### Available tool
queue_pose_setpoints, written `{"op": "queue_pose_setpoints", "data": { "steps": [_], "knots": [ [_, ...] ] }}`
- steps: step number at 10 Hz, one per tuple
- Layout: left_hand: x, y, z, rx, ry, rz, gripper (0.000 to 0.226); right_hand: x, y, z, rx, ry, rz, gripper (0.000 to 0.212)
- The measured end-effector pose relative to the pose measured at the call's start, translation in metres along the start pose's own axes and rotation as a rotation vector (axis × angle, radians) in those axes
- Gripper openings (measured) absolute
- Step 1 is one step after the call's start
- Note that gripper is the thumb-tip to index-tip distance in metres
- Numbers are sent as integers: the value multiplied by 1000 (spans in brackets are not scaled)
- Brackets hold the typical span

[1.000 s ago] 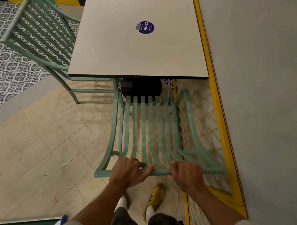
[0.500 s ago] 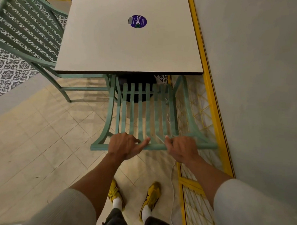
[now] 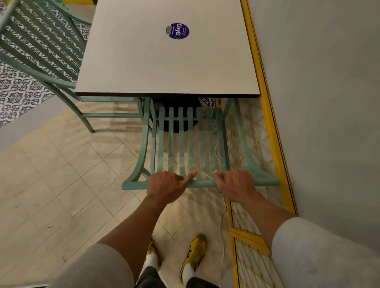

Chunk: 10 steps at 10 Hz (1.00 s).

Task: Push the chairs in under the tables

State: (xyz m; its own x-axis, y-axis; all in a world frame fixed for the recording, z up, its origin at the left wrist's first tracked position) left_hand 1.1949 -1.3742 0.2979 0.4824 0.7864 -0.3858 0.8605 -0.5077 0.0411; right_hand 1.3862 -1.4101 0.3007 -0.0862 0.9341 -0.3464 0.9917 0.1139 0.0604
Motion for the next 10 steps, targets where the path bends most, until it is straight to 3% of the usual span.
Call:
{"op": "queue_pose_setpoints", "data": {
  "steps": [1,3,4,5,7,10],
  "knots": [
    [-5,0,8,-54,-79,5,64,-5,3,1,92,-66,69,40],
    [-22,-39,-3,-273,-83,-35,93,-14,-19,-10,231,-188,135,68],
    [-34,-63,-25,-249,-41,8,97,-20,-45,-26,299,-218,183,70],
    [-46,-89,-47,-240,-15,90,93,-15,-77,-44,296,-246,147,51],
    [-76,-143,-68,-151,-8,230,79,8,-130,-71,329,-299,266,53],
    [-57,-247,-72,-22,-94,187,92,42,-160,-93,423,-223,372,70]
  ]
}}
Point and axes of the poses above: each hand's wrist, its own x-axis towards the middle knuckle, its own z-axis out of the palm, y = z × x, the point moved 10 cm from there along x, towards the middle knuckle
